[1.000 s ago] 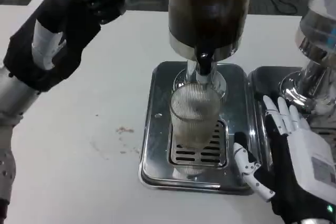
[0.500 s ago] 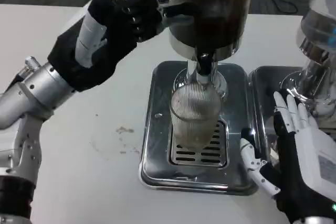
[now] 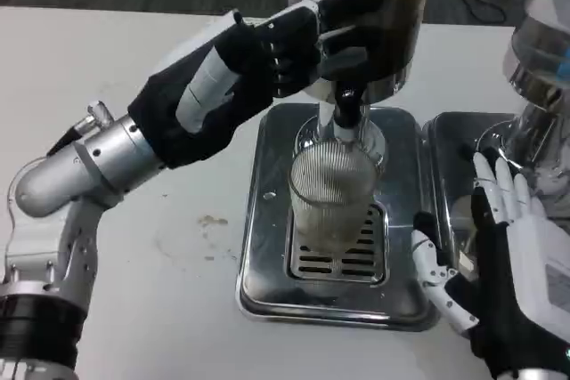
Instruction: Grasp the cup under the faucet to collect the drink, then remove the cup.
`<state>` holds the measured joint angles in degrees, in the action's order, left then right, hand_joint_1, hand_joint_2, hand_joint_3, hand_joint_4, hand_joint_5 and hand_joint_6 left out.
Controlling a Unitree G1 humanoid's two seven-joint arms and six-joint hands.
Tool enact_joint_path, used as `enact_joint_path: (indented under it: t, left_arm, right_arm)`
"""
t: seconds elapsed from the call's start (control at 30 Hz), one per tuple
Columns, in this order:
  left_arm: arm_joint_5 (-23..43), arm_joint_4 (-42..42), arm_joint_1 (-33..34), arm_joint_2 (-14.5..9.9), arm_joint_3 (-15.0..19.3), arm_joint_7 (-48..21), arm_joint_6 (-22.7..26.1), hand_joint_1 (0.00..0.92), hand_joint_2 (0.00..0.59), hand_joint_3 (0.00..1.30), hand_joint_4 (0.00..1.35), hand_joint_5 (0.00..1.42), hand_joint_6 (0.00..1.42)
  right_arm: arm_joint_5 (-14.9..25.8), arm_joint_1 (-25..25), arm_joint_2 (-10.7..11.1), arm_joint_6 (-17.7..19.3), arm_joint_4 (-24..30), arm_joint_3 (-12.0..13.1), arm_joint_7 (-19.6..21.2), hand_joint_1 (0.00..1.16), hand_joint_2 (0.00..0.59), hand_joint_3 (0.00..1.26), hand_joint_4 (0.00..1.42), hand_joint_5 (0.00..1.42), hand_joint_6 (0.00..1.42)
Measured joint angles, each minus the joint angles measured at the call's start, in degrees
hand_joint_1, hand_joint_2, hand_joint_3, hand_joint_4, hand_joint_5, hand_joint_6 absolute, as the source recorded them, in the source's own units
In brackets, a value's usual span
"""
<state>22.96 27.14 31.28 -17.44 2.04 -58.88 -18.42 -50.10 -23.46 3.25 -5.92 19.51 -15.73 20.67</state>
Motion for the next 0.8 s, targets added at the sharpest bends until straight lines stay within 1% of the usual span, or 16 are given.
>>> enact_joint_path:
  t: [0.1, 0.17, 0.33, 0.4, 0.53, 0.8]
  left_arm:
    - [-1.3, 0.5, 0.0, 0.2, -0.7, 0.0, -0.6, 0.000, 0.056, 0.07, 0.00, 0.04, 0.05]
    - [-2.4, 1.1, 0.2, 0.5, -1.1, 0.0, -1.3, 0.000, 0.056, 0.07, 0.00, 0.04, 0.04]
    - [-3.5, 3.1, 0.5, 1.1, -1.4, 0.0, -2.4, 0.000, 0.055, 0.06, 0.00, 0.03, 0.04]
    - [-3.9, 4.0, 0.7, 1.3, -1.8, 0.0, -3.3, 0.000, 0.054, 0.06, 0.00, 0.03, 0.04]
    - [-5.7, 6.3, 1.1, 1.6, -2.9, -0.1, -4.9, 0.000, 0.054, 0.06, 0.00, 0.03, 0.04]
    - [-7.3, 9.7, 2.6, 1.7, -3.4, -0.6, -8.5, 0.000, 0.049, 0.06, 0.00, 0.03, 0.04]
  right_arm:
    - [0.0, -0.3, 0.0, 0.0, 0.0, -0.1, 0.3, 0.30, 0.470, 0.07, 0.00, 0.00, 0.00]
    - [0.0, -0.3, -0.1, 0.0, 0.0, -0.3, 0.5, 0.27, 0.469, 0.08, 0.00, 0.00, 0.00]
    - [0.0, -0.5, -0.2, 0.0, 0.0, -0.4, 1.0, 0.27, 0.469, 0.07, 0.00, 0.00, 0.00]
    - [0.2, -0.6, -0.2, 0.0, 0.0, -0.4, 1.1, 0.26, 0.455, 0.07, 0.00, 0.00, 0.00]
    - [0.6, -0.7, -0.2, 0.3, 0.0, -0.4, 1.6, 0.25, 0.454, 0.06, 0.00, 0.00, 0.00]
    - [1.2, -0.7, -0.1, 1.0, -0.8, -0.3, 2.2, 0.25, 0.453, 0.06, 0.00, 0.00, 0.00]
